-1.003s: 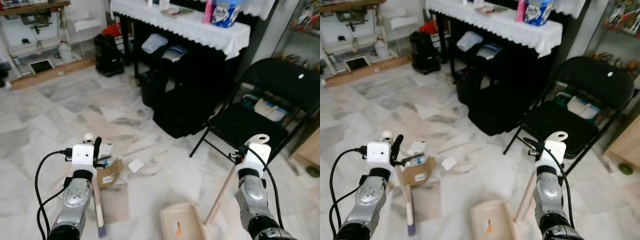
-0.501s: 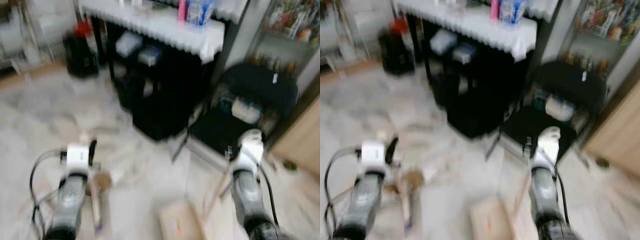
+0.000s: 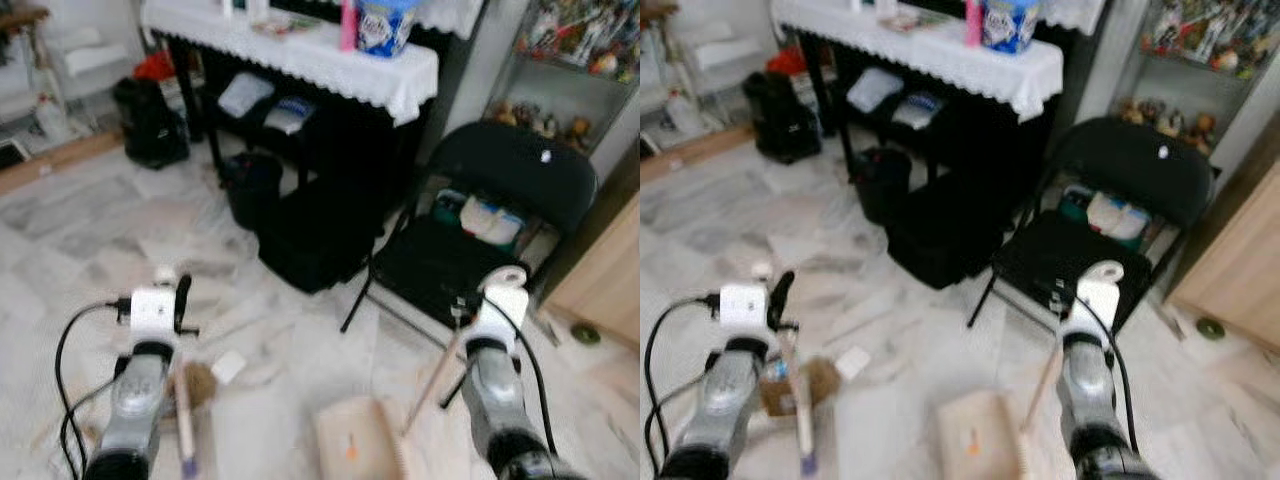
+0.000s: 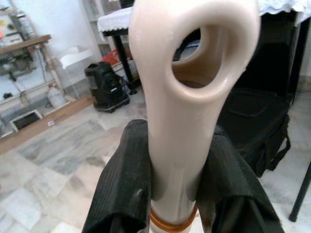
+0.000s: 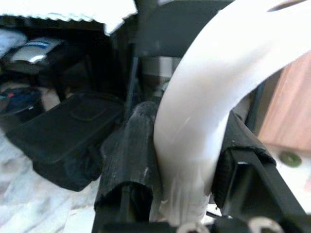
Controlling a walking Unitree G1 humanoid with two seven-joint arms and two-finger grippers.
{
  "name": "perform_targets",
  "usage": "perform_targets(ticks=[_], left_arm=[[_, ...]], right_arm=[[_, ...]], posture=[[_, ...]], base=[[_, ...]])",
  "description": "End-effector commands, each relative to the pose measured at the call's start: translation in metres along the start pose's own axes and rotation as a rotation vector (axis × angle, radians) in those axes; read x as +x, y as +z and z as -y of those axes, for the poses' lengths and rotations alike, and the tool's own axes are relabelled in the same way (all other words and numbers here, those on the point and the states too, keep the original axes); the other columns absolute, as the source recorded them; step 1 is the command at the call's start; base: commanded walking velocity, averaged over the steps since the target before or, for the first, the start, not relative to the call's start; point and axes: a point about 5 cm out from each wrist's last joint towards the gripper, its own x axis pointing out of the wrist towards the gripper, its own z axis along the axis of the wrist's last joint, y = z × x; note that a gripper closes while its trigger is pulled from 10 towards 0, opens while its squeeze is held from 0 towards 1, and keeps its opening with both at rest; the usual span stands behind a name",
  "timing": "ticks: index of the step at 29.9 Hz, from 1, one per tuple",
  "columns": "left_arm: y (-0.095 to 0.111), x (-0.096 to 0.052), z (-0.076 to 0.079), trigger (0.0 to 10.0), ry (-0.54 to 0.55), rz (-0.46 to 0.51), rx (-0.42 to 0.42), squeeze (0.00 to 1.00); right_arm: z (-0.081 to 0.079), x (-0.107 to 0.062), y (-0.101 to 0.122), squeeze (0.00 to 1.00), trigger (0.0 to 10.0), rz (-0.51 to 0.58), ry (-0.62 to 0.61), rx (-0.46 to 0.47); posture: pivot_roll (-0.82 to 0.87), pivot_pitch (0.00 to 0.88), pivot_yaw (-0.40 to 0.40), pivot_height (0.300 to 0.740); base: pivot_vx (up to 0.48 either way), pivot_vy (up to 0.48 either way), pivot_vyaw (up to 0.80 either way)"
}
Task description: Sweep floor
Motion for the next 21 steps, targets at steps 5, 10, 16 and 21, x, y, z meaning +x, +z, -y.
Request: perform_targets(ticks=[5, 10, 16, 21], left_arm=[[0.017, 0.009, 0.002, 10.0, -0.003, 0.078, -0.003, 0.00], [0.034, 0.016, 0.003, 10.0, -0.006, 0.150, -0.021, 0.00], [0.049, 0.025, 0.003, 10.0, 0.004, 0.201, -0.027, 0.00], [0.045, 0.022, 0.004, 10.0, -0.003, 0.184, -0.023, 0.00]], right_arm=[[-0.001, 0.006, 0.010, 0.00, 10.0, 0.041, 0.010, -0.010], [-0.001, 0.006, 0.010, 0.00, 10.0, 0.041, 0.010, -0.011], [-0.003, 0.006, 0.010, 0.00, 10.0, 0.039, 0.014, -0.012], [-0.003, 0.006, 0.011, 0.00, 10.0, 0.041, 0.017, -0.025]], posture=[[0.05, 0.000, -0.023, 0.740], [0.05, 0.000, -0.025, 0.740], [0.05, 0.000, -0.022, 0.740], [0.05, 0.000, -0.022, 0.740]], base=[[0.266, 0.000, 0.00], [0.100, 0.000, 0.00], [0.000, 0.000, 0.00], [0.000, 0.000, 0.00]])
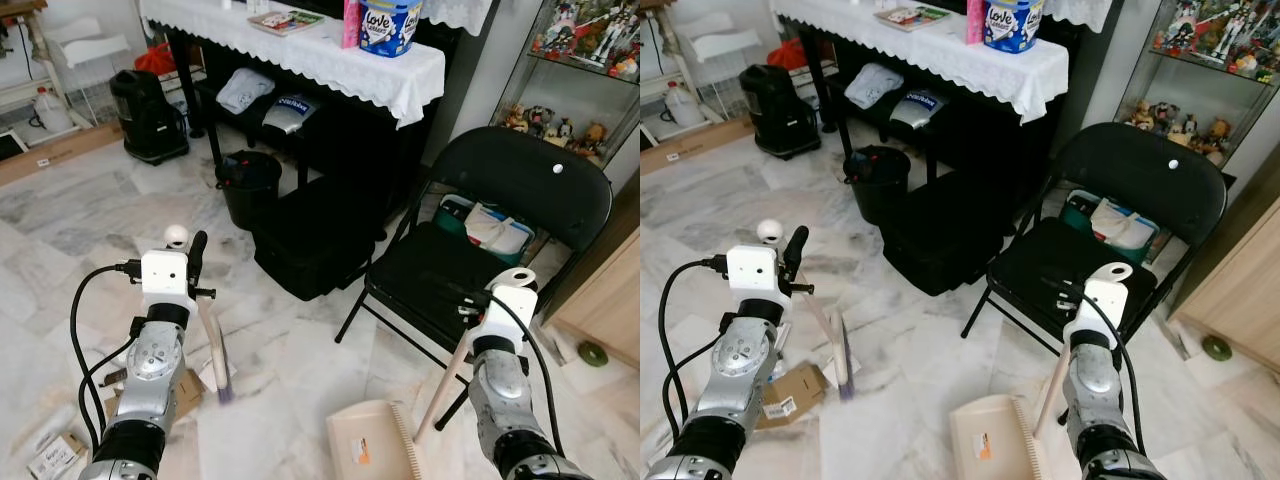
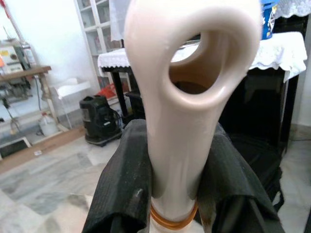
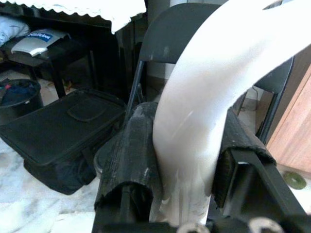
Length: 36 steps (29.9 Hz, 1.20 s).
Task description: Sweep floor
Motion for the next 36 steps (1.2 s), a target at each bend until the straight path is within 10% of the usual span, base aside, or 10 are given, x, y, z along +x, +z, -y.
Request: perform_targets(ticks=[1, 36], left_arm=[[0.001, -0.002, -0.001, 10.0, 0.004, 0.003, 0.005, 0.00], [-0.015, -0.008, 0.002, 10.0, 0.038, -0.091, 0.051, 0.00]], right_arm=[[-0.001, 0.004, 0.008, 0.00, 10.0, 0.033, 0.000, 0.001], [-0.001, 0.004, 0.009, 0.00, 10.0, 0.041, 0.004, -0.002]], posture=[[0.05, 0.000, -0.022, 0.740], [0.04, 0.000, -0.025, 0.740]], base=[[0.000, 0.000, 0.00], [0.000, 0.000, 0.27]])
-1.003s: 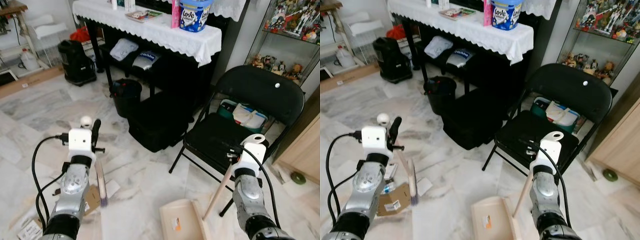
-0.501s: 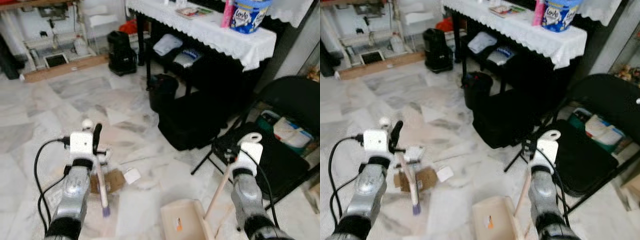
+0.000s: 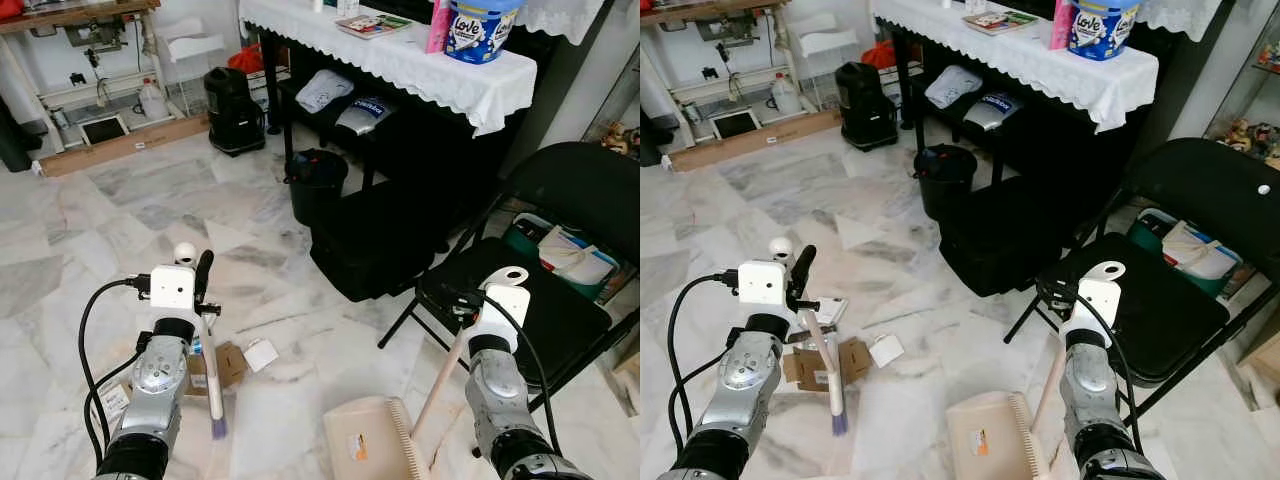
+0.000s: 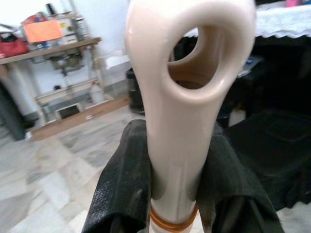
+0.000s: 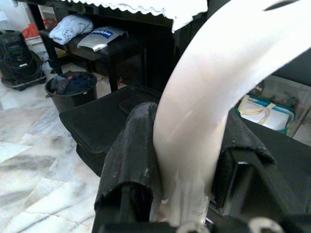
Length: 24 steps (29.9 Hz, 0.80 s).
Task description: Sweep floor
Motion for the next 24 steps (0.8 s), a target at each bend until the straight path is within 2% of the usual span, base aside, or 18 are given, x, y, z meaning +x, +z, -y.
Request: perform_targets(ticks=[1, 6, 12, 13, 16, 24], left_arm=[[0.003, 0.004, -0.009, 10.0, 0.040, 0.005, 0.067, 0.00], [-0.004, 0.004, -0.024, 10.0, 0.123, -0.055, 0.121, 0.00], [-0.010, 0.003, -0.032, 10.0, 0.152, -0.103, 0.153, 0.00], [-0.010, 0.003, -0.035, 10.0, 0.165, -0.109, 0.178, 0.00], [-0.008, 0.003, -0.038, 10.0, 0.175, -0.097, 0.242, 0.00], [0.015, 0.012, -0.038, 10.0, 0.223, 0.035, 0.255, 0.00]], right_arm=[[0.001, 0.004, 0.008, 0.00, 10.0, 0.037, -0.007, 0.005], [0.001, 0.004, 0.008, 0.00, 10.0, 0.037, -0.007, 0.005], [0.000, 0.005, 0.009, 0.00, 10.0, 0.036, -0.005, 0.006], [0.000, 0.005, 0.009, 0.00, 10.0, 0.037, -0.005, 0.007], [-0.001, 0.005, 0.009, 0.00, 10.0, 0.036, -0.005, 0.008], [-0.001, 0.005, 0.009, 0.00, 10.0, 0.036, -0.007, 0.010]], posture=[[0.04, 0.000, -0.025, 0.740], [0.04, 0.000, -0.027, 0.740], [0.05, 0.000, -0.026, 0.740], [0.05, 0.000, -0.026, 0.740], [0.05, 0.000, -0.025, 0.740], [0.05, 0.000, -0.023, 0.740]], base=[[0.000, 0.000, 0.00], [0.000, 0.000, 0.00], [0.000, 0.000, 0.00], [0.000, 0.000, 0.00], [0.000, 0.000, 0.00], [0.000, 0.000, 0.00]])
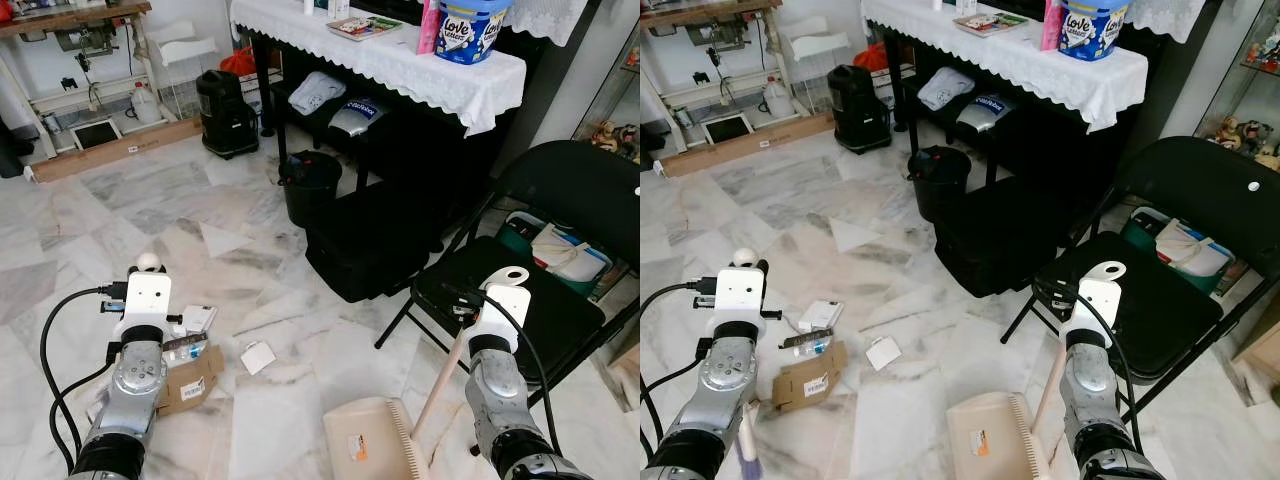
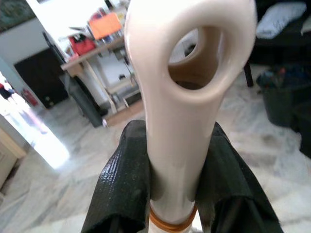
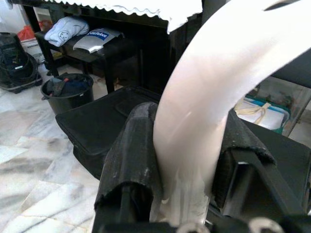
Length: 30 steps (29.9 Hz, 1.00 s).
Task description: Sweep floor
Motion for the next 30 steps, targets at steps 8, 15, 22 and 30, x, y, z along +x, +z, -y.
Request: perform_targets(ticks=[8, 15, 22, 30], left_arm=[[0.054, 0.011, 0.004, 10.0, -0.051, 0.276, -0.154, 0.00], [0.074, 0.015, 0.015, 10.0, -0.140, 0.311, -0.313, 0.00], [0.083, 0.018, 0.020, 10.0, -0.183, 0.303, -0.411, 0.00], [0.066, 0.008, 0.045, 10.0, -0.379, 0.185, -0.430, 0.00]], right_arm=[[-0.002, 0.005, 0.008, 0.00, 10.0, 0.034, -0.001, 0.012], [-0.001, 0.004, 0.008, 0.00, 10.0, 0.033, -0.003, 0.011], [0.000, 0.004, 0.007, 0.00, 10.0, 0.031, -0.005, 0.010], [-0.001, 0.003, 0.007, 0.00, 10.0, 0.031, -0.005, 0.010]], posture=[[0.05, 0.000, -0.023, 0.740], [0.05, 0.000, -0.024, 0.740], [0.05, 0.000, -0.025, 0.740], [0.05, 0.000, -0.023, 0.740]], base=[[0.000, 0.000, 0.00], [0.000, 0.000, 0.00], [0.000, 0.000, 0.00], [0.000, 0.000, 0.00]])
